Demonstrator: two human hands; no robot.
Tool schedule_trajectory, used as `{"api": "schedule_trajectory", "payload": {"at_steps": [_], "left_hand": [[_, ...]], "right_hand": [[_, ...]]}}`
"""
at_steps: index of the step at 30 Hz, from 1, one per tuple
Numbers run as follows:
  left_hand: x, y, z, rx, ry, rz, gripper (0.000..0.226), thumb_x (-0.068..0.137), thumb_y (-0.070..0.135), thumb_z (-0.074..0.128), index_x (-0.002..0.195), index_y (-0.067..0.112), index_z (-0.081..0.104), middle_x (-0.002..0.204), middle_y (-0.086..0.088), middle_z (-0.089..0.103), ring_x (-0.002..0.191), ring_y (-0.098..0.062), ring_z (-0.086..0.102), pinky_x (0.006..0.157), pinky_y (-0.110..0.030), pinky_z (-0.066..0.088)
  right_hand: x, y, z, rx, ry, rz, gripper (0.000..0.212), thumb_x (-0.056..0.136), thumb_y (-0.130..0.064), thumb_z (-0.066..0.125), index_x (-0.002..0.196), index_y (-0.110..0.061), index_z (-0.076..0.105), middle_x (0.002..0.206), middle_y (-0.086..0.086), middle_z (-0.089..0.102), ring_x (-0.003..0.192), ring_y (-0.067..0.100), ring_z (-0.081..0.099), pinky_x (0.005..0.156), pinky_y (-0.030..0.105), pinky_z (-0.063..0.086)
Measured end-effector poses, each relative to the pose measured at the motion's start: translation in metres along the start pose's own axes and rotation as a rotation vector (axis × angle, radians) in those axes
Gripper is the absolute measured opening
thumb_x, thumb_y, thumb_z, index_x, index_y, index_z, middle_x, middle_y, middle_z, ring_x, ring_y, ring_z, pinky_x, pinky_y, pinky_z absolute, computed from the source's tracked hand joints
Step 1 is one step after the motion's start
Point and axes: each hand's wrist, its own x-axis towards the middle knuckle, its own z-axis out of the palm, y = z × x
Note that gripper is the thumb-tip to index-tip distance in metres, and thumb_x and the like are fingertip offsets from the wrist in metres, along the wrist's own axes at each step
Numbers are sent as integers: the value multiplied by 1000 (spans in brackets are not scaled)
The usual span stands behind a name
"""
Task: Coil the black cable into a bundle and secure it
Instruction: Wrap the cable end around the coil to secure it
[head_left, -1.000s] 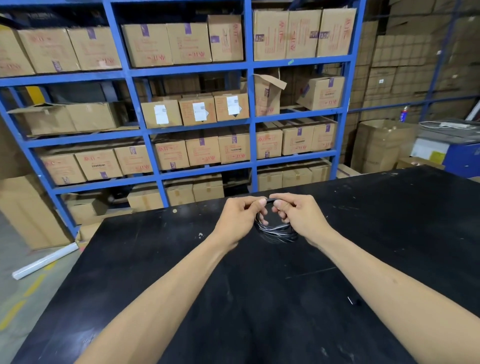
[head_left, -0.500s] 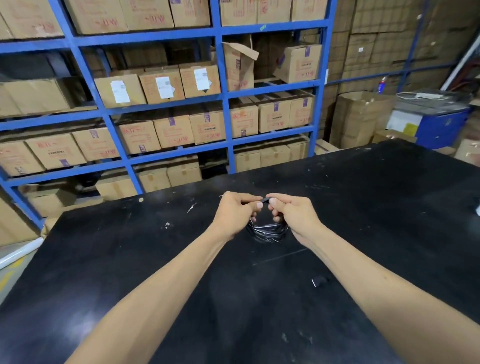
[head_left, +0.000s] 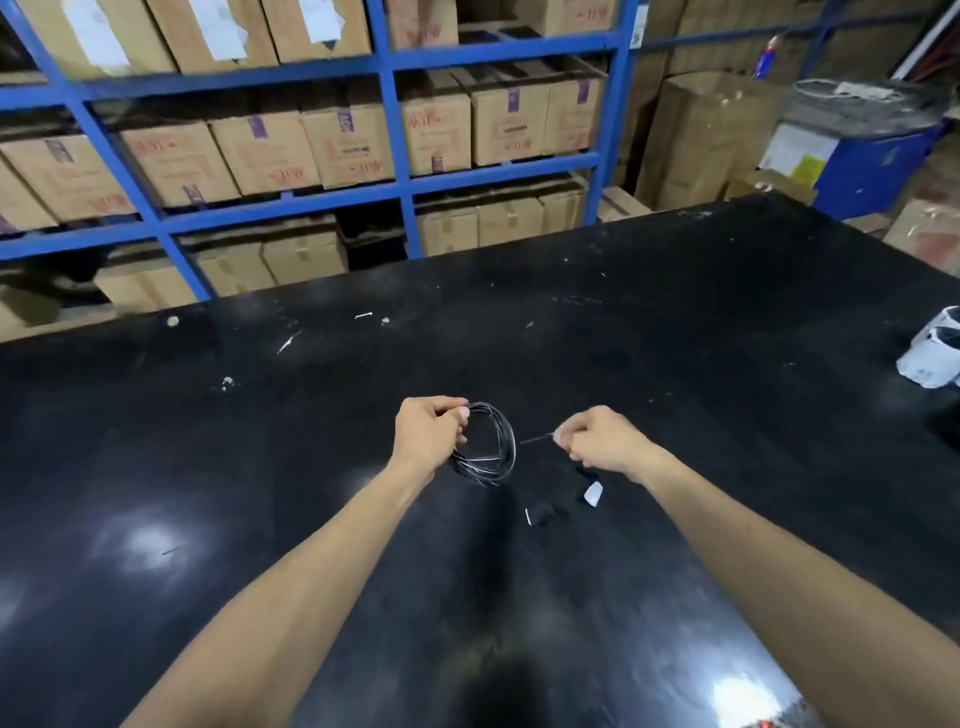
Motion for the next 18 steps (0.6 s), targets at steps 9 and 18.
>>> {"api": "schedule_trajectory", "payload": {"at_steps": [9, 18], "left_hand": [[18, -57, 36, 100, 15, -139, 20, 90, 6, 64, 83, 21, 74, 70, -4, 70, 55, -16, 64, 77, -47, 63], [39, -60, 80, 269, -94, -89, 21, 93, 1, 61, 108, -1, 75, 84, -10, 69, 61, -17, 61, 51, -9, 51]], "right_hand": [[57, 86, 28, -368, 84, 304, 30, 84, -19, 64, 112, -10, 71, 118, 14, 69, 110, 35, 67, 83, 34, 54], [101, 108, 44, -391, 143, 341, 39, 92, -29, 65, 123, -5, 63, 125, 18, 66, 118, 37, 63, 90, 37, 52]]}}
